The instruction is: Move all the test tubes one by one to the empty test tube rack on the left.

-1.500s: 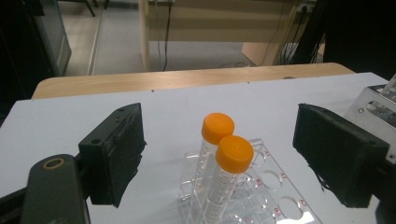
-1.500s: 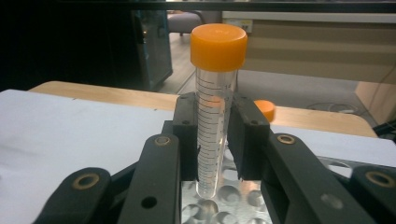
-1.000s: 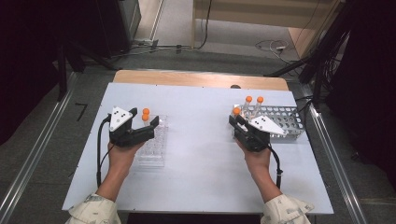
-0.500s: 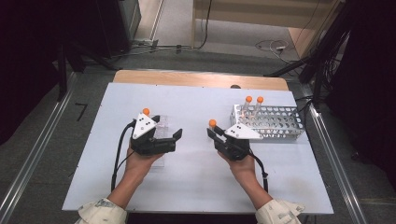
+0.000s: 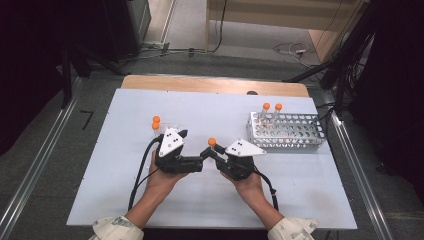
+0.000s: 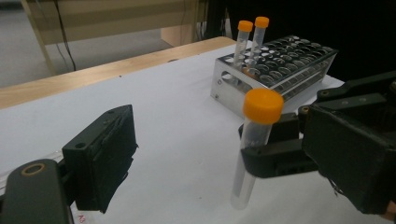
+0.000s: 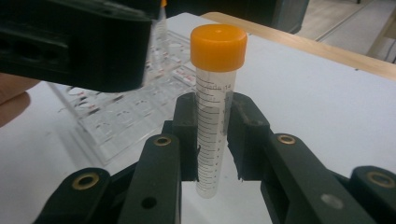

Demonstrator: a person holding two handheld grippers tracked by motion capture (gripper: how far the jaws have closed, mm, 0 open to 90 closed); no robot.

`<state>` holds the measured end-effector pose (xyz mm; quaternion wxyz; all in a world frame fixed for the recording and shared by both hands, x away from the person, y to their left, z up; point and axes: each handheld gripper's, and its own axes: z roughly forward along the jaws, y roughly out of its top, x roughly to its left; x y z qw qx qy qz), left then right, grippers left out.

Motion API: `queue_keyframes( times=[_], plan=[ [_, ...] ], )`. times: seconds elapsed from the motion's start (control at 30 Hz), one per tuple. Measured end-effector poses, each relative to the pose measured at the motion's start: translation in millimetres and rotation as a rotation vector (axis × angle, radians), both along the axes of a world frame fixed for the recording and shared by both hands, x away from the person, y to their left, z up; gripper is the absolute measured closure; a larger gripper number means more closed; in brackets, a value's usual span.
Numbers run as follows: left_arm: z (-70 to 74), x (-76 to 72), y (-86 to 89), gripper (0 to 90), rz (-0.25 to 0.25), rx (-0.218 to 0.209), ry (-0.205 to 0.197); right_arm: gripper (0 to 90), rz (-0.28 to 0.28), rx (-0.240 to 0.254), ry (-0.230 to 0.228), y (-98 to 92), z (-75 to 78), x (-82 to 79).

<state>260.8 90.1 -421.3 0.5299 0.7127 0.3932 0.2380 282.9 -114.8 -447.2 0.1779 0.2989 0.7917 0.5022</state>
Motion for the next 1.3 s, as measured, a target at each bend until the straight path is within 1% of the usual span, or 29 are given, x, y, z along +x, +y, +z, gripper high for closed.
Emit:
queue_keyframes(
  times=[0.13,0.3,0.5,0.6,0.7,0.8,0.87,1.03,1.1,1.3],
  plan=[
    [-0.1,-1.4,-3.5,11.0,-0.013,-0.01,0.004,71.9,0.028,0.004,0.015,5.2,-1.1,-3.7],
    [-0.8,-3.5,-6.5,16.9,-0.033,-0.022,-0.002,71.9,0.052,0.026,0.037,8.6,-0.3,-6.7],
    [-1.6,-5.9,-7.8,32.8,-0.057,-0.03,-0.014,71.9,0.059,0.025,0.038,9.8,0.0,-8.4],
    [-2.5,-5.8,-8.7,43.8,-0.076,-0.039,-0.009,71.9,0.063,0.028,0.036,9.9,0.3,-8.6],
    [-3.0,-5.7,-9.2,51.2,-0.076,-0.035,-0.002,71.9,0.065,0.029,0.038,10.0,0.5,-9.1],
    [-3.6,-5.6,-9.7,55.5,-0.074,-0.035,0.001,71.9,0.066,0.035,0.041,9.6,0.8,-8.9],
    [-3.8,-5.7,-9.7,58.4,-0.075,-0.027,0.0,71.9,0.065,0.036,0.045,9.3,0.9,-8.6],
    [-4.0,-6.7,-10.3,67.2,-0.066,-0.019,-0.007,71.9,0.065,0.045,0.052,9.1,0.9,-8.2],
    [-4.1,-6.7,-10.5,68.8,-0.067,-0.017,-0.007,71.9,0.067,0.044,0.052,8.9,1.0,-8.2],
    [-4.0,-6.9,-10.6,69.4,-0.069,-0.018,-0.008,71.7,0.068,0.044,0.051,8.9,0.8,-8.3]
  ],
)
